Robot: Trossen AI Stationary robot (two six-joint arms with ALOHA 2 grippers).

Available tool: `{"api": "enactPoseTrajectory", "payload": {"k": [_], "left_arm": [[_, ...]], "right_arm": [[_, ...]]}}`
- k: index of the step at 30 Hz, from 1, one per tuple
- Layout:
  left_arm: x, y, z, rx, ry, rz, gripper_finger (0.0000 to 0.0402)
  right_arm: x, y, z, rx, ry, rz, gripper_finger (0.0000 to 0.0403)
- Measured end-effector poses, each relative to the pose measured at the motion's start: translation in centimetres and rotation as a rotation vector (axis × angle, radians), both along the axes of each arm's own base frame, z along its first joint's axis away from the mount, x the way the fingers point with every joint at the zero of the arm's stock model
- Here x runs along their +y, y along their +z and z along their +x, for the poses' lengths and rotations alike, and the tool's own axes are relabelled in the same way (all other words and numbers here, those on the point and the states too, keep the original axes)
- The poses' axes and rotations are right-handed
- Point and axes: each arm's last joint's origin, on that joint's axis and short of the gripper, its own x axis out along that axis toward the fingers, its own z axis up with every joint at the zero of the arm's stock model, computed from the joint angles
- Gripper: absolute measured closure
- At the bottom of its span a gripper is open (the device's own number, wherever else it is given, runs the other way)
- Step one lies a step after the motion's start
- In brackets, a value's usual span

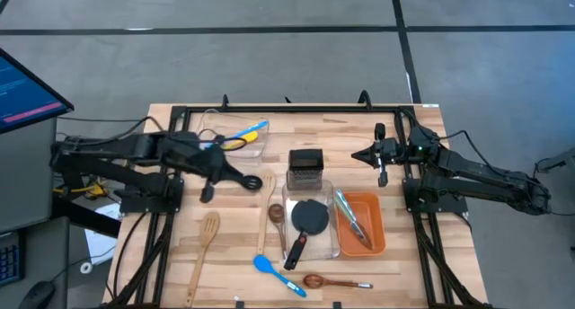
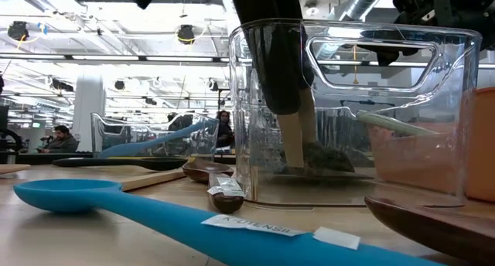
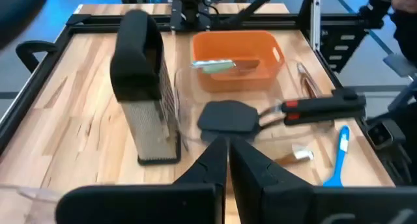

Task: Pick & Place Kitchen Items
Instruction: Put the black ladle into the top transparent bin

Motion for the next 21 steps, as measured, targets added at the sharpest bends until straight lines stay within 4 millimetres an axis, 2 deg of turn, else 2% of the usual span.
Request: {"api": "enactPoseTrajectory", "payload": {"k": [5, 10, 15, 21], "left_arm": [[0.1, -1.5, -2.9, -0.030, -0.015, 0.027, 0.0399], [0.2, -3.1, -4.6, -0.047, 0.001, -0.006, 0.0399], [0.2, -5.4, -5.3, -0.015, 0.058, -0.117, 0.0399], [0.1, -7.8, -5.1, 0.066, 0.113, -0.290, 0.0399]], "right_arm": [[0.0, -0.2, 0.0, 0.013, -0.003, 0.030, 0.0402], [0.0, -0.2, 0.0, 0.018, -0.012, 0.086, 0.0402], [-0.2, -0.5, 0.4, 0.035, -0.014, 0.103, 0.0402], [-0.4, -1.1, 1.0, 0.080, -0.016, 0.122, 0.0402]]}}
